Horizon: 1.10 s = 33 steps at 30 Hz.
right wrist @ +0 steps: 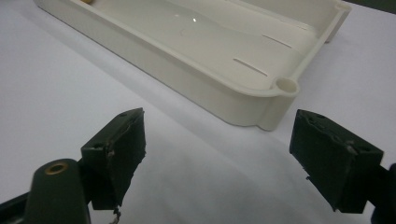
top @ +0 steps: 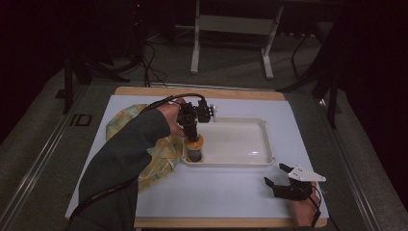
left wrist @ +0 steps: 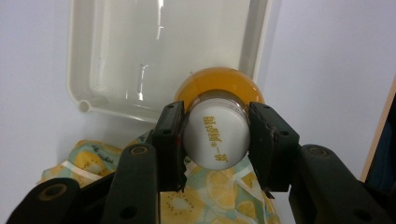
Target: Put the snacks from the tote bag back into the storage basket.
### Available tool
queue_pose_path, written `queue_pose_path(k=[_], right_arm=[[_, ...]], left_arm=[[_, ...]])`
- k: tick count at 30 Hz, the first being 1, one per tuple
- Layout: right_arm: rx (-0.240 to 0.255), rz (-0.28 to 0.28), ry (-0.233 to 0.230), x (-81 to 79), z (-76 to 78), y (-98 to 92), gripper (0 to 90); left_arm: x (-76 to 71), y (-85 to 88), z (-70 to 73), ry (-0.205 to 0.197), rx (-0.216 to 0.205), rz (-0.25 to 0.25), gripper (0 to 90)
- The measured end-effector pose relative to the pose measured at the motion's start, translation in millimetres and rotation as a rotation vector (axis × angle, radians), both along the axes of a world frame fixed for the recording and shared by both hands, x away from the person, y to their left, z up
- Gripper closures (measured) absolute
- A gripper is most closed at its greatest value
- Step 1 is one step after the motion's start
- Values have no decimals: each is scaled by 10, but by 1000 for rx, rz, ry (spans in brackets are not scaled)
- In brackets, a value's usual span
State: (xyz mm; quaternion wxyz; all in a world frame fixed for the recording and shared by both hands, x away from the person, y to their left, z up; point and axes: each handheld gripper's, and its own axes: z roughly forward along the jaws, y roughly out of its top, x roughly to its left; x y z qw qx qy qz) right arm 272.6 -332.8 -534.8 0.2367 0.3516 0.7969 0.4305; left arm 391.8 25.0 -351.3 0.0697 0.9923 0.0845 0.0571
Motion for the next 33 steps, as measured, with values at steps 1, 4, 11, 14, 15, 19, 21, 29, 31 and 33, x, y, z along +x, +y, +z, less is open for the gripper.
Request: queue_pose_path(k=[1,4,11,14,15,19,21,29,31,33], right_arm=[[0,0,0,0,0,0,180],[-1,0,0,0,0,1,180],[-4,-1,0,-3,1,3,180],[-3,-1,0,-2,-1,6,180],[-3,-1,0,-1,-1,6,180],[-5,0,0,0,-1,6,180],[-6,0,-1,0,-2,7,180],[-5,-1,-1,-1,-1,7,180],[-5,0,0,-1,-1,7,180],[-6,0,-1,-1,-1,8,180]], left_arm=[[1,-2,-4,3,-4,7,589],[-1,-11,-8,5,-10,7,589],[-11,-2,-29,5,-51,9,582],[-8,4,-38,6,-59,11,573],[-4,3,-45,10,-55,14,561],[11,-3,-67,28,-74,25,513],[13,-12,-74,26,-72,22,497],[-30,-43,-49,1,-101,15,471],[-43,-50,-30,-10,-115,13,459],[-53,-56,-7,-23,-122,4,455]])
